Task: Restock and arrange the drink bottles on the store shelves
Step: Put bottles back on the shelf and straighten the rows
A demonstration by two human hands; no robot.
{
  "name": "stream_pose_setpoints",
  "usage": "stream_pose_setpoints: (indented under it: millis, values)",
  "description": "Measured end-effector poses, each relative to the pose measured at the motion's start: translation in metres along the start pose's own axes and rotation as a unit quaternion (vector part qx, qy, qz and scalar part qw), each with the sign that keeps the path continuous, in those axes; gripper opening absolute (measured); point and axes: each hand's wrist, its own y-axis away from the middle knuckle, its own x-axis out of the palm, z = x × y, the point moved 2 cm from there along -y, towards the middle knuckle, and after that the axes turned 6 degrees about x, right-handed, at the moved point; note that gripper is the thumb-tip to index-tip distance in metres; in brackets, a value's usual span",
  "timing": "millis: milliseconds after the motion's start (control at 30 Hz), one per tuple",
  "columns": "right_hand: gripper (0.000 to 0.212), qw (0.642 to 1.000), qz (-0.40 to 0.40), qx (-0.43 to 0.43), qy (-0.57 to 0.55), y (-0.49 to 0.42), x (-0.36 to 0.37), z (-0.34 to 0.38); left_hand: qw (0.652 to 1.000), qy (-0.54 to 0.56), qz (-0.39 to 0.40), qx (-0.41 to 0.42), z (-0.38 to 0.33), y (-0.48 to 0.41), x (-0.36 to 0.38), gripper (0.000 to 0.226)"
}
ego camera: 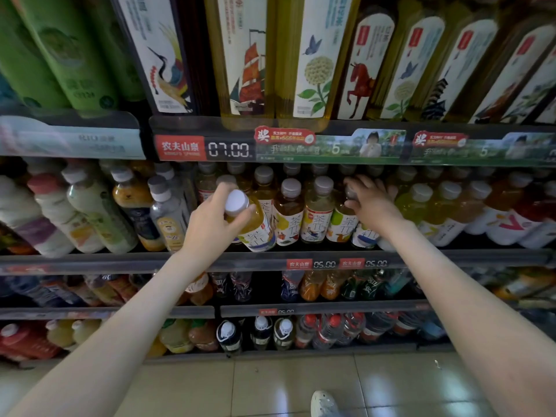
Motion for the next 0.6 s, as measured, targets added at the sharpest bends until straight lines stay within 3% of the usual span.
stream_pose_setpoints:
  millis: [167, 367, 600]
  values:
    - [0.044, 0.991, -0.022, -0.114, -0.07, 0.022, 0.001, -0.018, 0.999, 0.009, 0.031, 0.016, -0.014, -0.002, 0.018, 0.03]
    - [0.037, 0.97, -0.061, -0.227, -0.062, 0.056, 0.02, -0.042, 0.997, 0.025, 0.059, 0.032, -0.031, -0.009, 0.04, 0.029]
    - [0.042, 0.969, -0.107, -0.219, -0.033, 0.055, 0.019, -0.05, 0.995, 0.037, 0.072, 0.048, -0.044, -0.018, 0.057, 0.03]
